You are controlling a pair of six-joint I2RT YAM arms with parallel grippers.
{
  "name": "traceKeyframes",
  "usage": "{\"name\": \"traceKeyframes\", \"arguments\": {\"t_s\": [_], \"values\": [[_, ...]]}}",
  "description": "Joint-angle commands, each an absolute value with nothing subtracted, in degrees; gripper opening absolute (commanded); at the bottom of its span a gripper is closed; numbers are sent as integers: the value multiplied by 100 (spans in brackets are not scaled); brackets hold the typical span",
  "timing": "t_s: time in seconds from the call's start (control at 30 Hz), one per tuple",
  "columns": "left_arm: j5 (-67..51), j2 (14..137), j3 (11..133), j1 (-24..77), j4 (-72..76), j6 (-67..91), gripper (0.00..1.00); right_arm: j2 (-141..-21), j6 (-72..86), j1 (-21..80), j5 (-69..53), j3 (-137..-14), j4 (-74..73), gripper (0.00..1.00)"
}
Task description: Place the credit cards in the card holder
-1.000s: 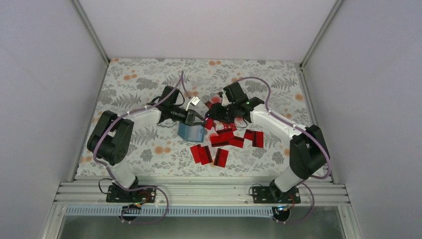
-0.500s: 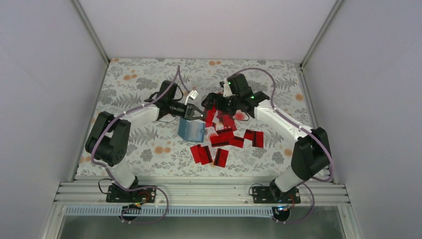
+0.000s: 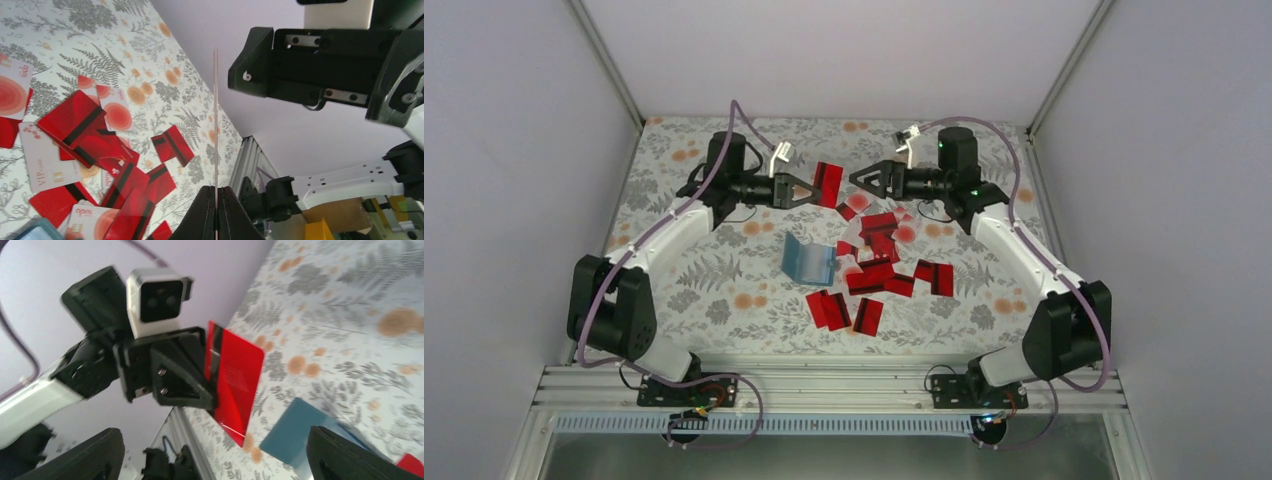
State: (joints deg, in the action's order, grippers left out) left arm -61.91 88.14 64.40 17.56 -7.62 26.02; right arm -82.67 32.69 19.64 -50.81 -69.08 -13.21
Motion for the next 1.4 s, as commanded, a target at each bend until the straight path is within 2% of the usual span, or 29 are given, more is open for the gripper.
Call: {"name": "traceKeyframes", "arguments": {"t_s": [0.0, 0.2, 0.37, 0.47, 0.53, 0.6, 0.67, 0.83, 1.0, 1.37], "values": [[-6218, 8490, 6570, 1712, -666, 3207, 2, -8392, 3581, 1960, -6465, -6767, -32, 88], [-6148, 8335, 7056, 1713, -600, 3776, 2, -8811, 3782, 1976, -6967, -7507, 114, 74], [-6033, 8334, 7496, 1704, -654, 4021, 2, -9024, 3844, 2005, -7011, -8058, 31, 71], [-5661, 8360, 7789, 1705, -1504, 3493, 2, -9349, 3193, 2004, -6290, -8626, -1277, 70], [-5021, 8442, 8048, 1720, -2529, 2714, 2, -9712, 2695, 2004, -5594, -8902, -2458, 62], [-4321, 8491, 8088, 1737, -3588, 2151, 2, -9878, 2445, 2064, -5403, -8725, -2829, 57], [-3788, 8383, 7820, 1737, -3982, 1863, 2, -9925, 2390, 2205, -5336, -8411, -2930, 55], [-3525, 8018, 6621, 1743, -3825, 1721, 2, -10279, 2297, 2782, -5084, -8154, -3200, 56], [-3100, 8192, 5846, 2033, -3731, 1676, 2, -10853, 2227, 3106, -4902, -8255, -3459, 58], [-1952, 8461, 5499, 2224, -4046, 1451, 2, -11369, 2502, 3557, -4704, -8221, -3397, 61]]}}
